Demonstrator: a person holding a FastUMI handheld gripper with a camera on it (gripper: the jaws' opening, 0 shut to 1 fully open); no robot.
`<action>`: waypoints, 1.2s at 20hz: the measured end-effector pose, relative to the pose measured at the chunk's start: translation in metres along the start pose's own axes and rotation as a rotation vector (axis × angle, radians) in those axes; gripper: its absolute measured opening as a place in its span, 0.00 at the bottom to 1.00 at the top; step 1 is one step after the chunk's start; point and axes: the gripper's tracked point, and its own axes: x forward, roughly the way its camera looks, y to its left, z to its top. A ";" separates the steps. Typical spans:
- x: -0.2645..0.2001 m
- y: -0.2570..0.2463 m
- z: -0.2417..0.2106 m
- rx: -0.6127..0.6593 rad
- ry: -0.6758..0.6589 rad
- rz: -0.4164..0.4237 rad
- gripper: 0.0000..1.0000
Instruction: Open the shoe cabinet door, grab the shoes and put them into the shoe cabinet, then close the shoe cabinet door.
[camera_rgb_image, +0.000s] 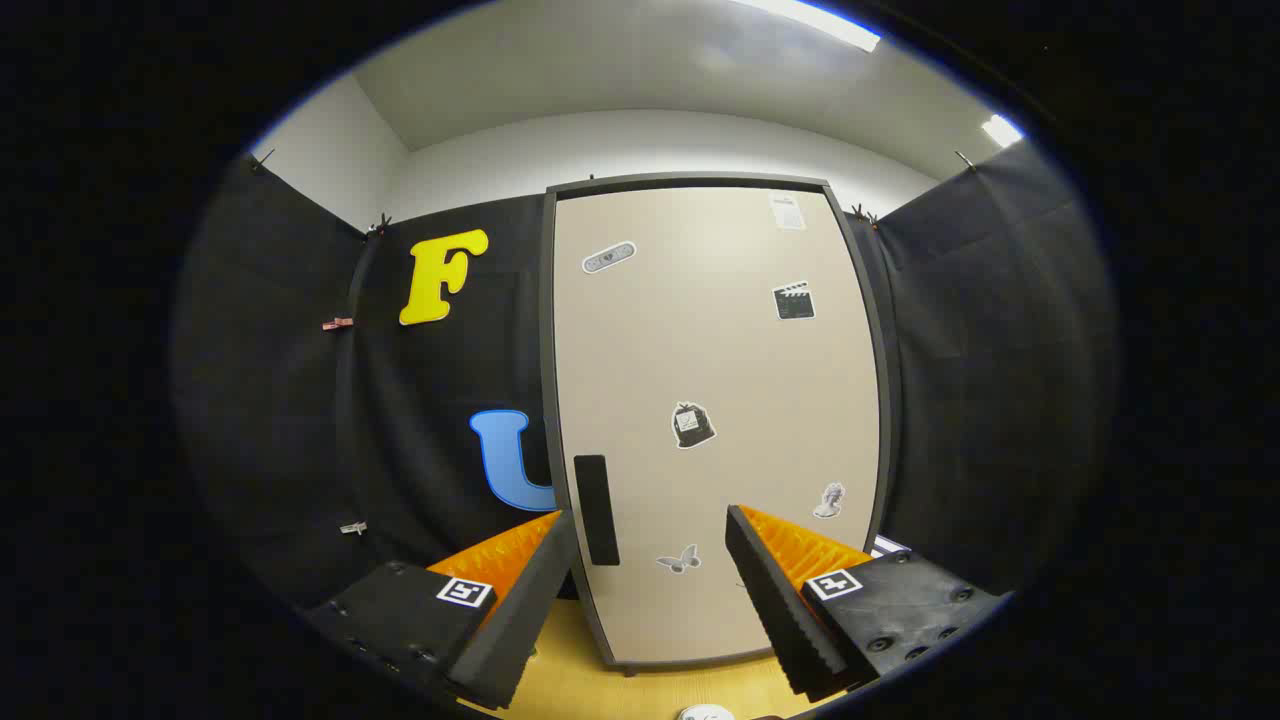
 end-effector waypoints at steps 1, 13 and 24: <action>-0.001 0.001 0.001 -0.013 -0.004 0.004 0.98; -0.006 0.007 0.005 -0.009 -0.016 -0.001 0.98; 0.053 0.038 -0.038 -0.014 0.074 0.018 0.98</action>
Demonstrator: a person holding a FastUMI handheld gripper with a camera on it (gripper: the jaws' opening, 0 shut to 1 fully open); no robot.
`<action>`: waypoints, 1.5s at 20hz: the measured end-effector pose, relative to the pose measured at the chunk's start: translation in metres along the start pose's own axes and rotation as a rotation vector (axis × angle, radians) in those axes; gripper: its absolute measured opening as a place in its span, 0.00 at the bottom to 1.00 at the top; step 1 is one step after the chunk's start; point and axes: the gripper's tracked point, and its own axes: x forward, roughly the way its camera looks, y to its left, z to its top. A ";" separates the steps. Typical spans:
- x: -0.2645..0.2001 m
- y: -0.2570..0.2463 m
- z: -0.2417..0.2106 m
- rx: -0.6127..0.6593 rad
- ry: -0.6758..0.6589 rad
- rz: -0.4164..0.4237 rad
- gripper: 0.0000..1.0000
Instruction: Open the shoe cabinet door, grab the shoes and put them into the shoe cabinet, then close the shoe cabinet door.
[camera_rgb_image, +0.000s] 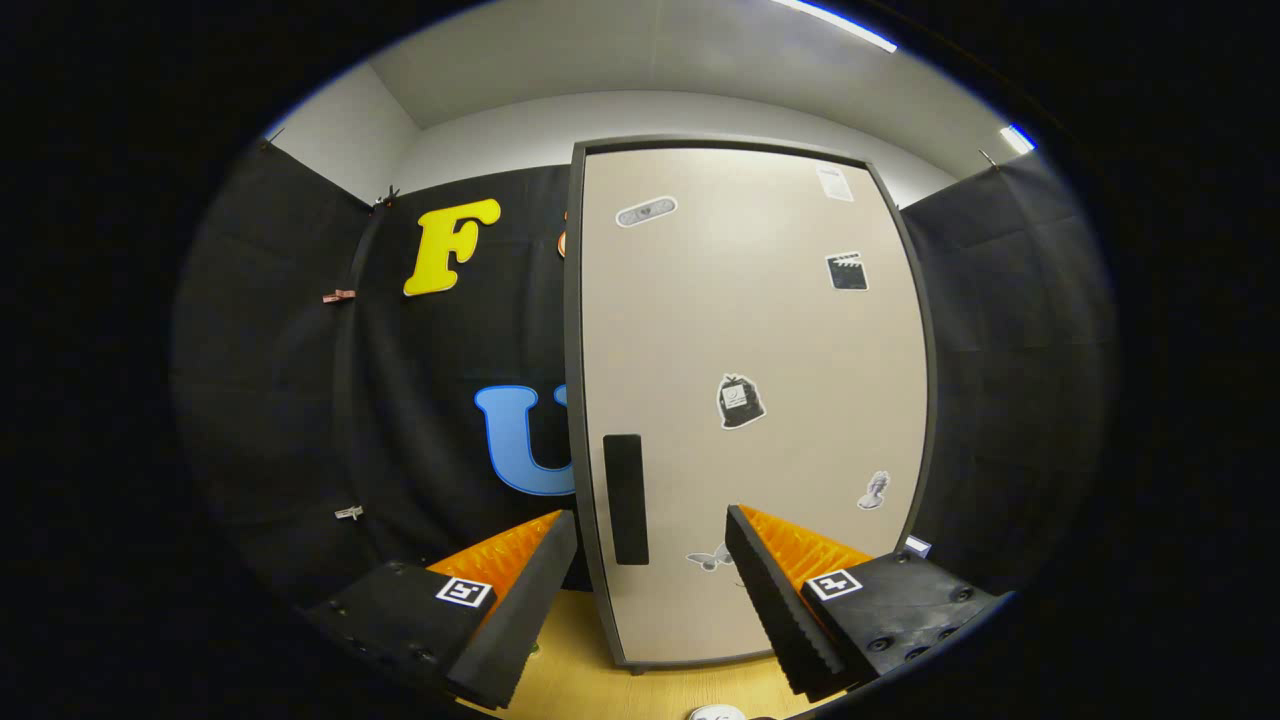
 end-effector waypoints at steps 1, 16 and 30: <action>0.010 0.003 -0.005 -0.004 0.005 -0.003 0.98; 0.107 0.009 -0.037 -0.011 0.013 -0.090 0.75; 0.108 0.006 -0.041 -0.053 0.031 -0.108 0.30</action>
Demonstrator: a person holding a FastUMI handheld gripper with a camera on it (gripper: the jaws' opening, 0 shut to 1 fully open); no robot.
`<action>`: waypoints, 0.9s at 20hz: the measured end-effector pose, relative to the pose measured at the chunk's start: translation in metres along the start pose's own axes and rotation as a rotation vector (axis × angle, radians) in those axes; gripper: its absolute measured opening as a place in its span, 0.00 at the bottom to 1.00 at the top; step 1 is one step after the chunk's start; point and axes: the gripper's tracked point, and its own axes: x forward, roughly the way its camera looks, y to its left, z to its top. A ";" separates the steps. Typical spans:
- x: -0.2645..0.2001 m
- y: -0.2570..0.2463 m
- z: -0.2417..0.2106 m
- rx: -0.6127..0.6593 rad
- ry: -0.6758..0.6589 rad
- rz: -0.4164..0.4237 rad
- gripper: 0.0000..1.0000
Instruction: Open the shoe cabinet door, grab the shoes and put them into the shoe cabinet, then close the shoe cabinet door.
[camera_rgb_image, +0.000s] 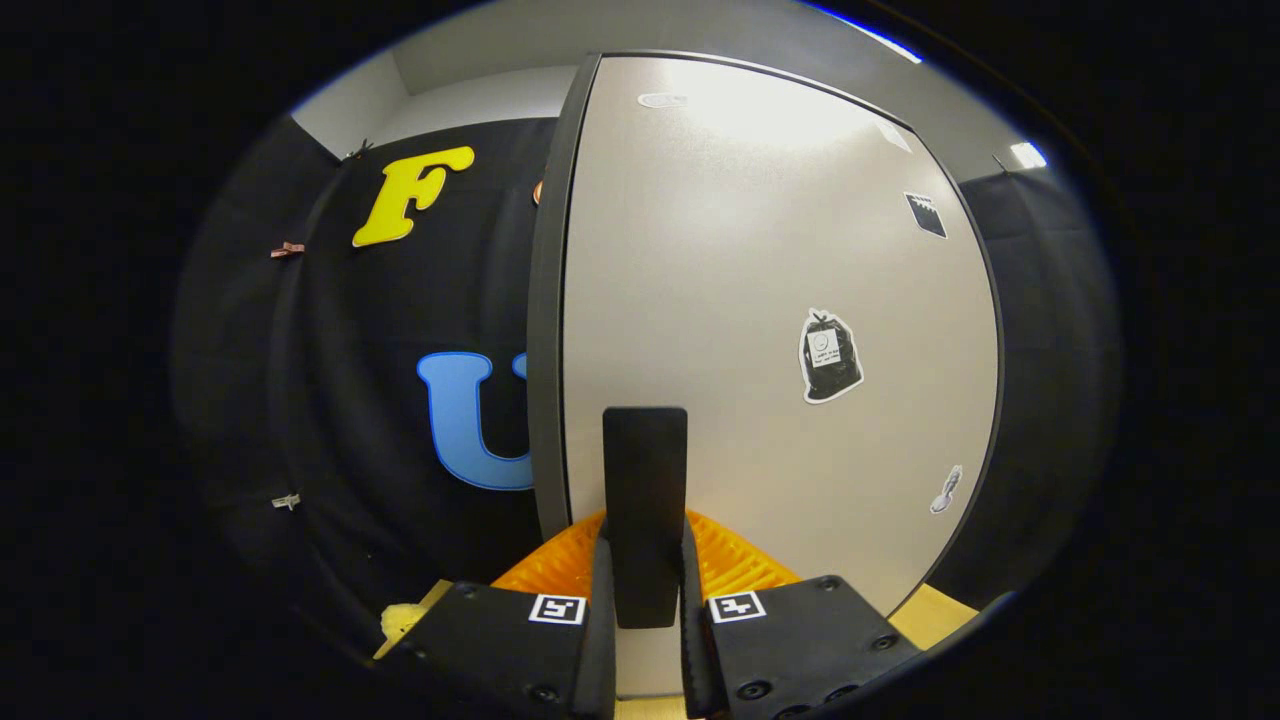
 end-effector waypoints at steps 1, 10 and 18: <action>0.000 0.000 0.000 -0.002 0.003 0.006 0.30; -0.055 -0.012 0.000 0.033 0.024 0.085 0.30; -0.126 -0.046 0.003 0.055 0.035 0.195 0.30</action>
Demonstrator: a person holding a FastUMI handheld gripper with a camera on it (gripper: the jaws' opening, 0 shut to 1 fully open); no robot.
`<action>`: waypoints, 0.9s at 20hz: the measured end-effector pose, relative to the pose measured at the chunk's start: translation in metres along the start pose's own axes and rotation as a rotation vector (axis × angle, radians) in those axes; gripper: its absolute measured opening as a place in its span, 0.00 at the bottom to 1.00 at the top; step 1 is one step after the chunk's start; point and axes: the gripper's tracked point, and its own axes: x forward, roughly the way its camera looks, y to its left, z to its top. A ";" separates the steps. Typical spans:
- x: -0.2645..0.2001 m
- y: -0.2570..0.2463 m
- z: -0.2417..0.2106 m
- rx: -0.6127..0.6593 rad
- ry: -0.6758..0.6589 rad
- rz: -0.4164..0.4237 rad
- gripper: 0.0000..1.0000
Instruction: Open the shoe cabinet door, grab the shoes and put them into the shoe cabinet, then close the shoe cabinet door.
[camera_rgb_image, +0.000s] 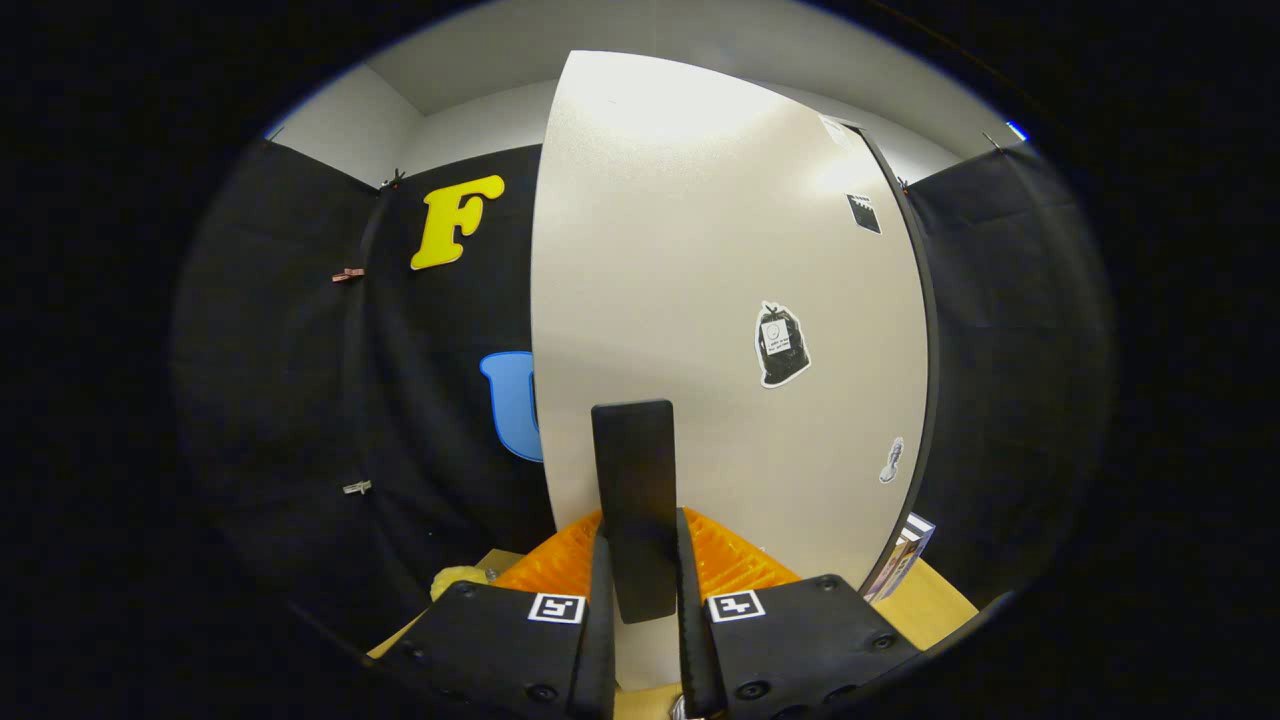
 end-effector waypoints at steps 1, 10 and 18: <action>-0.010 -0.004 0.000 -0.004 0.003 0.023 0.30; -0.089 -0.059 0.005 -0.026 -0.004 0.171 0.30; -0.131 -0.124 0.011 -0.022 0.000 0.122 0.29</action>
